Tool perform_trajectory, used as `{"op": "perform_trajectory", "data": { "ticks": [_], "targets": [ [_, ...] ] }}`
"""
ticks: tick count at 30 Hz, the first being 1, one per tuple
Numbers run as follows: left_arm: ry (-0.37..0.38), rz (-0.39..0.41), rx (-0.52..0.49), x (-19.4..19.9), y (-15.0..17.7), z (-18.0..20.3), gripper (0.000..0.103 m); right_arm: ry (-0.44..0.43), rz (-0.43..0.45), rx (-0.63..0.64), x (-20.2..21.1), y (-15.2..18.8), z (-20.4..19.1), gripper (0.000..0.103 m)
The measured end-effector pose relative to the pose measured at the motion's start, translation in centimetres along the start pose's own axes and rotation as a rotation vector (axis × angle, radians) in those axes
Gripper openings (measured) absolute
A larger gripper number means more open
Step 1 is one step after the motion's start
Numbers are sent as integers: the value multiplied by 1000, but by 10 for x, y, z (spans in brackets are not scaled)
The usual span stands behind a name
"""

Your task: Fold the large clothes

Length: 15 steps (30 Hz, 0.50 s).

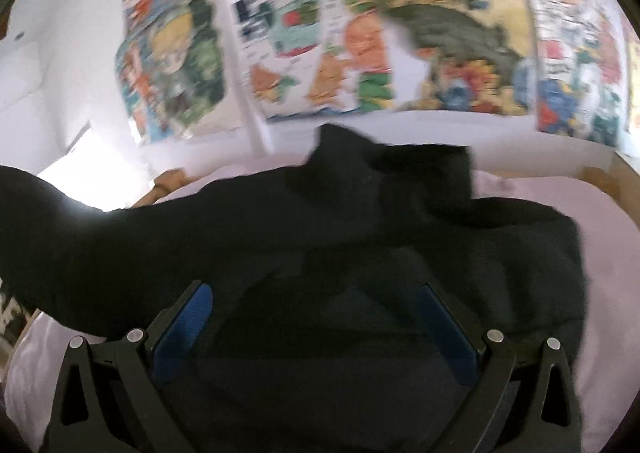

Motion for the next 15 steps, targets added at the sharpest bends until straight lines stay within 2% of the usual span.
{"op": "perform_trajectory", "data": {
  "ticks": [4, 8, 12, 15],
  "targets": [
    [107, -45, -74, -12, 4, 53, 3, 34, -3, -66, 15, -1, 46, 103],
    [201, -128, -174, -37, 17, 107, 3, 68, -11, -111, 23, 1, 85, 103],
    [271, -226, -268, -59, 47, 157, 3, 107, -25, -136, 31, 11, 122, 103],
    [325, -296, -291, -72, 70, 183, 3, 122, -37, -147, 35, 17, 142, 103]
  ]
}}
Point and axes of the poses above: each gripper's, at about its wrist camera, not at the fingertips, and x roughly against the way its jaws point, z to its right, y to its underside, the point moved 4 cm from there along -x, roughly the way its jaws point, and after that the axes turned 3 degrees about -x, right-handed, at the moved point
